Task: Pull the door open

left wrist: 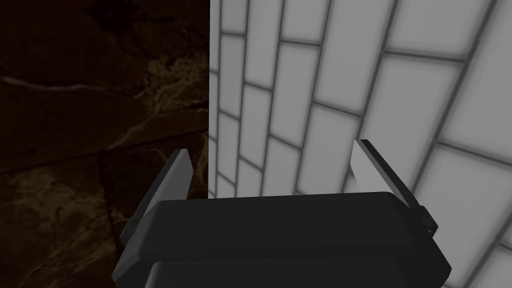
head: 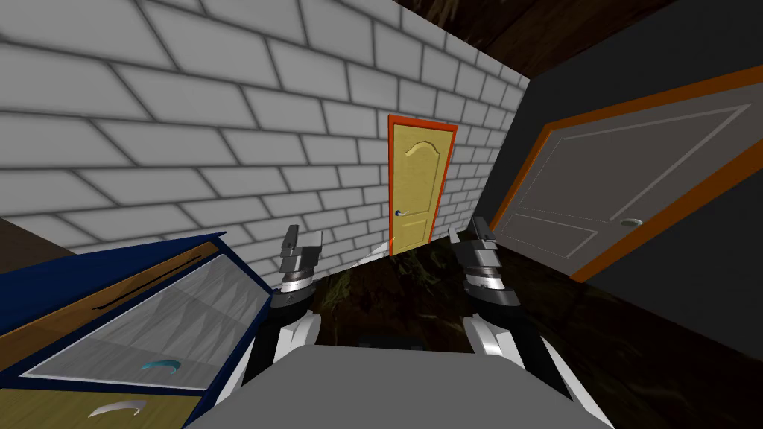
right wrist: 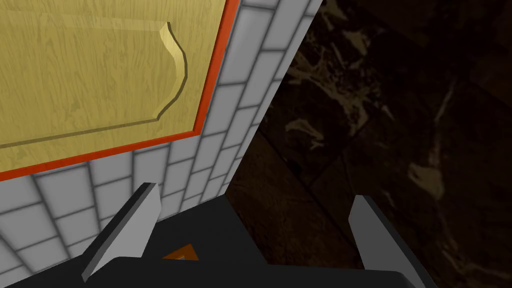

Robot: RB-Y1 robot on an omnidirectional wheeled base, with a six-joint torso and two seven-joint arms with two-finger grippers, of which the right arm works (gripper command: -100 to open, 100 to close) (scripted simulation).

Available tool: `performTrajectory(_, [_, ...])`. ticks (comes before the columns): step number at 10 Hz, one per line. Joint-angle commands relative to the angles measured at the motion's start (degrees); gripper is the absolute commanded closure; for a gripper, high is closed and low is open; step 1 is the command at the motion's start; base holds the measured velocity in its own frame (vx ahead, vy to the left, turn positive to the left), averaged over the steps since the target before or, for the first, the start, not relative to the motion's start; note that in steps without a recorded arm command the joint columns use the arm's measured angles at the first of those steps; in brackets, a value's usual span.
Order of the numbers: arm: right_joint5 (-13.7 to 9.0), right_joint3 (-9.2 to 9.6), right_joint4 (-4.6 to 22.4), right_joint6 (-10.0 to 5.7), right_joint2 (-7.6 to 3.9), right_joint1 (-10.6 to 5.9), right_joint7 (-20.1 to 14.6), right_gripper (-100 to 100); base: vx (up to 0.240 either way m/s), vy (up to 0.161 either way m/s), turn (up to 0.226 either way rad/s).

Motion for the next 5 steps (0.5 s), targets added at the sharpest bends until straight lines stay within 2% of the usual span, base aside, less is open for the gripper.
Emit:
performTrajectory(1, [-0.27, 0.14, 1.88, -0.8, -0.81, -0.23, -0.33, -100, 0.126, -0.002, 0.04])
performTrajectory(5, [-0.85, 0.46, 5.99, -2.56, -2.52, -0.74, -1.05, -100, 0.17, 0.01, 0.031])
